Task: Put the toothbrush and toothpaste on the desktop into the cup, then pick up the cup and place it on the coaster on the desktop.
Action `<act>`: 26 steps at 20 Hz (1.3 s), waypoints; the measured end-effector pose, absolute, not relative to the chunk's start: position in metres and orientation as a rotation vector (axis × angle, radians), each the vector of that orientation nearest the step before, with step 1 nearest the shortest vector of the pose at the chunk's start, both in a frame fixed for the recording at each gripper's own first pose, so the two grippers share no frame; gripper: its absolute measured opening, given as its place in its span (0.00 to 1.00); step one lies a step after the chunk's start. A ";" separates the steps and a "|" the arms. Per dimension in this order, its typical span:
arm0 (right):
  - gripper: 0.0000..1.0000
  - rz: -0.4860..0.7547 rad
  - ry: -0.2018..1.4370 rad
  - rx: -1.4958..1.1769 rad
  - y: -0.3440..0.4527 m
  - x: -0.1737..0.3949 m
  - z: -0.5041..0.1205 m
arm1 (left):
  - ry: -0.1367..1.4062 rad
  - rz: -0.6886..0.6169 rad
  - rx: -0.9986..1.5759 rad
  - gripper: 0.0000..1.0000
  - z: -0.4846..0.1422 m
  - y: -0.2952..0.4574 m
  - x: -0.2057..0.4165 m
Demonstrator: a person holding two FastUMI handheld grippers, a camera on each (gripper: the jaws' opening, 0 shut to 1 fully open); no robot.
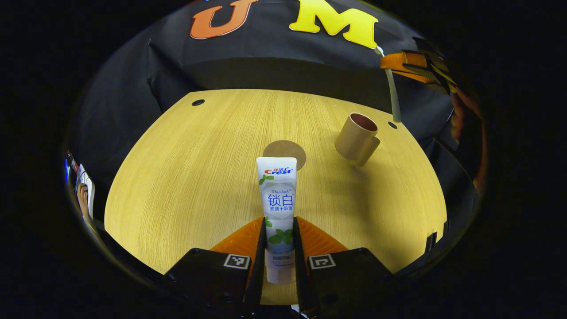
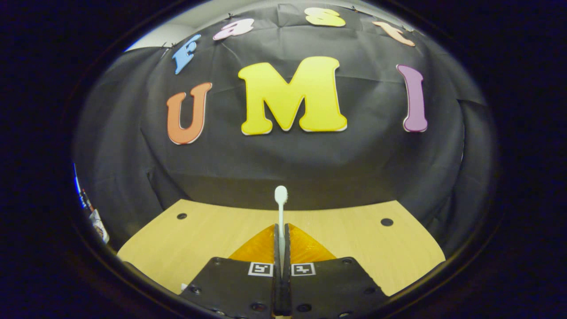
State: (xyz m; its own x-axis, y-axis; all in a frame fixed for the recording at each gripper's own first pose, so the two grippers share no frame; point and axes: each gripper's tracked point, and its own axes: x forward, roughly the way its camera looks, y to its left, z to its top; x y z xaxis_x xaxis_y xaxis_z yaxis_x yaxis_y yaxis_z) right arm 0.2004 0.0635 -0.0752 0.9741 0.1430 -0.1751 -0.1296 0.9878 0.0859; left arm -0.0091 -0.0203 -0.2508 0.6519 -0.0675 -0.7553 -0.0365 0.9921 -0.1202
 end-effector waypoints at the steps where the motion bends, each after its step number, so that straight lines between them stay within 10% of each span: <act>1: 0.00 0.131 0.148 0.090 0.061 0.208 -0.072 | 0.854 -0.011 -0.126 0.34 -0.252 -0.018 -0.008; 20: 0.06 0.060 0.124 0.120 0.032 0.262 -0.149 | 0.862 0.061 -0.102 0.34 -0.275 0.002 0.022; 26: 0.38 0.063 0.128 0.110 0.023 0.244 -0.147 | 0.746 0.005 -0.055 0.34 -0.250 -0.016 0.059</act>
